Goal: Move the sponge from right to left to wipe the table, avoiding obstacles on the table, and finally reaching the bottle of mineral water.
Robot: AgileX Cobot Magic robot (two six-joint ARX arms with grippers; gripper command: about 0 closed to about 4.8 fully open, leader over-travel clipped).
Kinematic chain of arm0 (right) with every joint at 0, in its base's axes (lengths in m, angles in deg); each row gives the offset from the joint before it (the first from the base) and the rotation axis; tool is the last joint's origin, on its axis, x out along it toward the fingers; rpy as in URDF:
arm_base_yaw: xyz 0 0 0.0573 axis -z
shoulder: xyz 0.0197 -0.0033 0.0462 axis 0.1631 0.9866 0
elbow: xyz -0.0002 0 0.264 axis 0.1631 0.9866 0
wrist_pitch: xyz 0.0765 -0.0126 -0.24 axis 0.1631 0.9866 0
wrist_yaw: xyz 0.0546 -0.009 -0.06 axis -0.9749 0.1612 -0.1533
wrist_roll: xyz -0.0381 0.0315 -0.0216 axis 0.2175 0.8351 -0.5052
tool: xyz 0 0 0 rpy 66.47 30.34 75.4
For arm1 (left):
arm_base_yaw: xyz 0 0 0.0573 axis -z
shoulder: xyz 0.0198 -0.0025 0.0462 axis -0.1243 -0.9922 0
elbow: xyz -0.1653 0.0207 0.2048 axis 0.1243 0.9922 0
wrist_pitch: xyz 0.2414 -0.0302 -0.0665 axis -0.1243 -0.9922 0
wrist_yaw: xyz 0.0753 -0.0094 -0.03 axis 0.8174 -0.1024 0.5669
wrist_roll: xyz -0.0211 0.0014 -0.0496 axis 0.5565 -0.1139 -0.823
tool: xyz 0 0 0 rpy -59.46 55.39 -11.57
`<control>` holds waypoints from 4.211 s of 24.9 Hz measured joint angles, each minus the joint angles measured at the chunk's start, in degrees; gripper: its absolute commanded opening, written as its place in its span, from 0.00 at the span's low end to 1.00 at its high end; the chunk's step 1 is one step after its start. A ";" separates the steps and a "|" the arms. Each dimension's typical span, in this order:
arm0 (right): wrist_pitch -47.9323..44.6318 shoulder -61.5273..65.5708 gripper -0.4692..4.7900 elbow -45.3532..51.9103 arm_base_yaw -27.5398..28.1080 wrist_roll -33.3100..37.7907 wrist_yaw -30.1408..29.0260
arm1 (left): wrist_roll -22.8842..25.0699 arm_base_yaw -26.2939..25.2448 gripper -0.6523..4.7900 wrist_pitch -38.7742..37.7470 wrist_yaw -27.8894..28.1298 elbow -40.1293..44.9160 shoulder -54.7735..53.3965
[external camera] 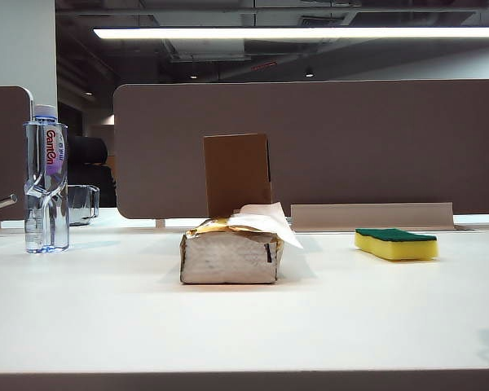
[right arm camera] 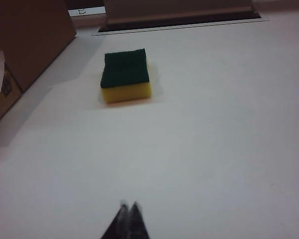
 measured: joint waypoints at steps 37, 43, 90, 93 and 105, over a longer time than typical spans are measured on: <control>0.00 0.00 0.08 -5.18 -0.02 2.34 -4.81 | -0.35 0.00 0.29 -0.63 -14.43 -6.64 0.00; 4.98 0.00 0.08 -11.69 -0.02 6.34 -4.81 | -2.38 0.00 0.54 -10.91 -18.23 -13.44 -0.09; 22.18 82.88 0.97 -69.57 0.24 7.43 -15.15 | -13.81 0.00 0.92 -23.04 -47.65 -39.47 -23.85; 21.03 86.99 0.97 -70.51 0.24 6.69 -15.23 | -14.43 0.00 0.92 -23.06 -48.11 -39.50 -25.99; 14.64 102.40 0.97 -75.47 0.04 6.60 -16.87 | -14.14 0.02 0.92 -22.60 -49.81 -40.68 -31.32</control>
